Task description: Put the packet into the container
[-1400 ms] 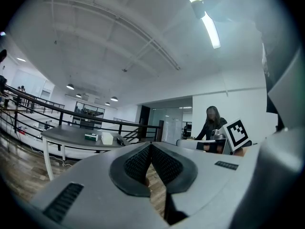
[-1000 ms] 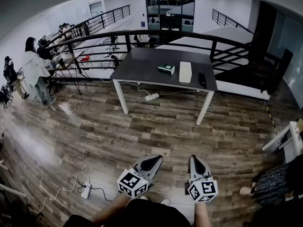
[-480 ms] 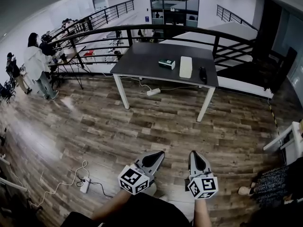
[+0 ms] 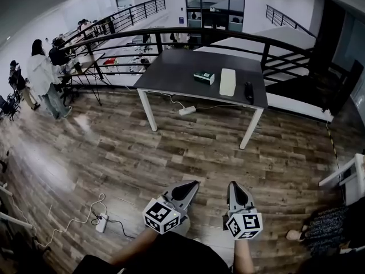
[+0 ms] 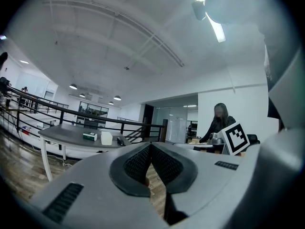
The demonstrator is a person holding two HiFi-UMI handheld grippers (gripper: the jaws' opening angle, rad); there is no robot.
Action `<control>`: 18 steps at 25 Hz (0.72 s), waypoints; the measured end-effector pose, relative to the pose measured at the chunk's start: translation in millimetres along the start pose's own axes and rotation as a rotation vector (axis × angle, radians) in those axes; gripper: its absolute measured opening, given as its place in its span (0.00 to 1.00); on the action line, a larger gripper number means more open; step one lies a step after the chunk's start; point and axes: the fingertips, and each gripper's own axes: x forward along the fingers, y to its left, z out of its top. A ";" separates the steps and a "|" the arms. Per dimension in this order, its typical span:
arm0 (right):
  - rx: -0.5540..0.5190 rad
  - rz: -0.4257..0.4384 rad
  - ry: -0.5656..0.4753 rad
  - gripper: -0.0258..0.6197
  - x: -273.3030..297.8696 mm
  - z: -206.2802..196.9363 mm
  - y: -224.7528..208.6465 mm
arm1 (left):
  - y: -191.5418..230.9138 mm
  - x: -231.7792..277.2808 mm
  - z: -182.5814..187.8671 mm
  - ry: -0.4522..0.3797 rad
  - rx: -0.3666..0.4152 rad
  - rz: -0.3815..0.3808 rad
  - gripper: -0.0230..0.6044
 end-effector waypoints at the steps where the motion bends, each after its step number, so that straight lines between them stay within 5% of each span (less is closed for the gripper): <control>1: -0.003 0.003 0.001 0.04 5.9 -0.2 -1.6 | 5.2 3.3 0.8 -0.002 -0.002 0.000 0.05; 18: -0.003 -0.026 0.013 0.04 185.1 22.8 -26.6 | 159.3 92.7 33.0 0.014 -0.016 -0.053 0.05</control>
